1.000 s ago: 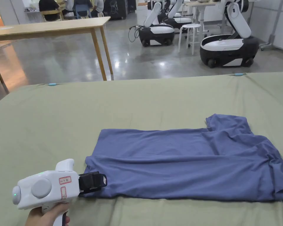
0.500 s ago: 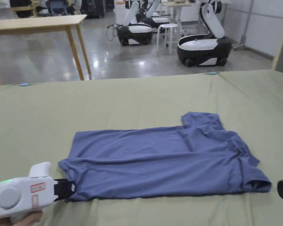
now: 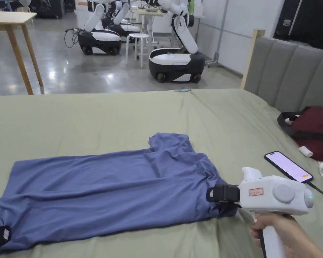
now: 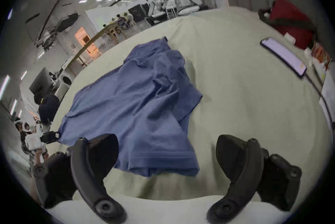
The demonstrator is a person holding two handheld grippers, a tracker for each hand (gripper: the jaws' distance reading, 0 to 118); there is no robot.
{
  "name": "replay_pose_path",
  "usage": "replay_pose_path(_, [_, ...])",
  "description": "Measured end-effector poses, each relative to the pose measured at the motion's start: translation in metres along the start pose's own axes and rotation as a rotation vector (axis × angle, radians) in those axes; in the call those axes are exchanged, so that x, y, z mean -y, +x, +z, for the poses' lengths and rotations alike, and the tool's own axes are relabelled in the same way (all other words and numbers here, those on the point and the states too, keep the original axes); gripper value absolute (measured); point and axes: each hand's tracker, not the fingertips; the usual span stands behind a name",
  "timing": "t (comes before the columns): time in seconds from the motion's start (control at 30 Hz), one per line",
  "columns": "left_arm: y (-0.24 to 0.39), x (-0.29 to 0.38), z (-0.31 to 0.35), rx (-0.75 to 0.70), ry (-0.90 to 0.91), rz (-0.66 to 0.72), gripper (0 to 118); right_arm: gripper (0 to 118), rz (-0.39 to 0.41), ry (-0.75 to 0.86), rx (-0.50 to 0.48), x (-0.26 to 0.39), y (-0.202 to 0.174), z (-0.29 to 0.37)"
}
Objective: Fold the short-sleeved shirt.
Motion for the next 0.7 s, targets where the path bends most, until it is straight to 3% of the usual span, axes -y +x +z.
replay_pose_path(0.03, [0.001,0.001,0.0,0.003,-0.002,0.005,8,109,0.02,-0.014,-0.015,0.001,-0.006,-0.005])
replay_pose_path(0.1, [0.0,0.001,0.0,0.001,0.001,0.003,8,90,0.065,-0.026,-0.005,0.005,-0.022,-0.011])
replay_pose_path(0.2, [0.0,0.001,0.0,0.002,-0.001,0.008,8,35,0.134,-0.071,0.018,0.008,-0.04,-0.025])
replay_pose_path(0.27, [0.001,0.002,0.001,0.002,-0.001,0.011,8,17,0.133,-0.062,0.074,0.007,-0.039,-0.031])
replay_pose_path(0.37, [-0.001,0.001,0.005,0.008,0.003,0.013,8,10,0.044,-0.054,-0.002,0.003,-0.028,-0.024])
replay_pose_path(0.57, [0.006,0.012,0.057,0.086,0.03,-0.017,8,9,0.191,-0.042,0.001,0.013,-0.037,0.035])
replay_pose_path(0.7, [0.015,0.042,0.104,0.093,0.032,-0.037,8,10,0.242,-0.039,0.007,0.037,-0.039,0.087])
